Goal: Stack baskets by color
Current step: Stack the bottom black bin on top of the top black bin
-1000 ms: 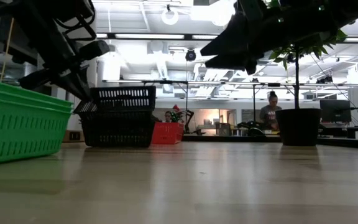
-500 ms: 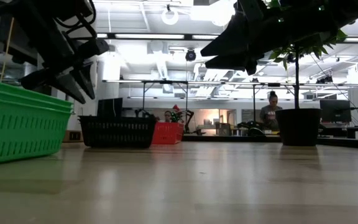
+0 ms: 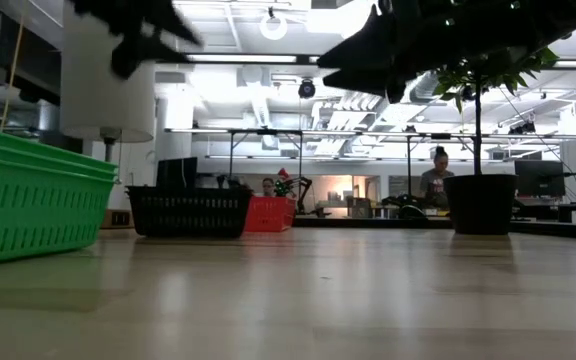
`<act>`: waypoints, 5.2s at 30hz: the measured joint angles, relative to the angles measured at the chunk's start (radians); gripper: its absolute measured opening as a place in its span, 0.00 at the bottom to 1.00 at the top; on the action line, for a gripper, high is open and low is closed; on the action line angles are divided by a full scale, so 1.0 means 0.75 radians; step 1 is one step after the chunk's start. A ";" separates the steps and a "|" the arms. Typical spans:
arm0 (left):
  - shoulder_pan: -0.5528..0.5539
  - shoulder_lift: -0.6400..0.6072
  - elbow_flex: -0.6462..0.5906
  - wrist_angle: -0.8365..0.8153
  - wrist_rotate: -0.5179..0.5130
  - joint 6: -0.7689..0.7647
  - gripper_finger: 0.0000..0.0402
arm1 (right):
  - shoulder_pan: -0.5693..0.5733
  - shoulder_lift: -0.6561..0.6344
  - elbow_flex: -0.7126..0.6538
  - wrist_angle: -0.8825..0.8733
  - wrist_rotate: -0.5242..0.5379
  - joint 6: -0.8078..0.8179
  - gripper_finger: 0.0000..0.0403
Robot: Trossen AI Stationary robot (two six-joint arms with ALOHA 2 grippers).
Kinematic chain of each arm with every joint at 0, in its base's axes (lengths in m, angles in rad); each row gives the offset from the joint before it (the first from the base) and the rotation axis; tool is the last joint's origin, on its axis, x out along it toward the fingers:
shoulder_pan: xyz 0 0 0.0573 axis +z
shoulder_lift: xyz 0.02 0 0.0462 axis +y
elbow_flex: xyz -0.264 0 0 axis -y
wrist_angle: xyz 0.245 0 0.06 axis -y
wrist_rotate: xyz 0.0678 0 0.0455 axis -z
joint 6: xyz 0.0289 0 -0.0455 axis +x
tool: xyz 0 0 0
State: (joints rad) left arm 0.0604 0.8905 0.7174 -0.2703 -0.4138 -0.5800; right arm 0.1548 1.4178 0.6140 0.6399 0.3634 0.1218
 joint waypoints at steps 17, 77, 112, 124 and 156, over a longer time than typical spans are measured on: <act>-0.283 -0.180 -0.205 0.524 -0.073 0.765 0.36 | 0.004 0.000 0.000 0.051 -0.005 -0.010 0.52; -0.341 -0.519 -0.536 0.805 -0.083 0.883 0.36 | 0.004 0.000 0.000 0.048 -0.059 -0.009 0.52; -0.341 -0.520 -0.536 0.821 -0.079 0.882 0.36 | 0.754 0.001 0.455 -1.779 -0.417 1.247 0.52; -0.341 -0.520 -0.536 0.826 -0.079 0.882 0.36 | 0.836 0.001 0.318 -1.744 -0.387 1.408 0.52; -0.341 -0.520 -0.536 0.827 -0.091 0.883 0.36 | 0.748 0.004 0.160 -1.506 -0.512 1.251 0.03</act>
State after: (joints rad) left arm -0.1954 0.5007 0.3153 0.3496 -0.4819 0.0823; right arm 0.7160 1.4204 0.7343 -0.4895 -0.0207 1.0603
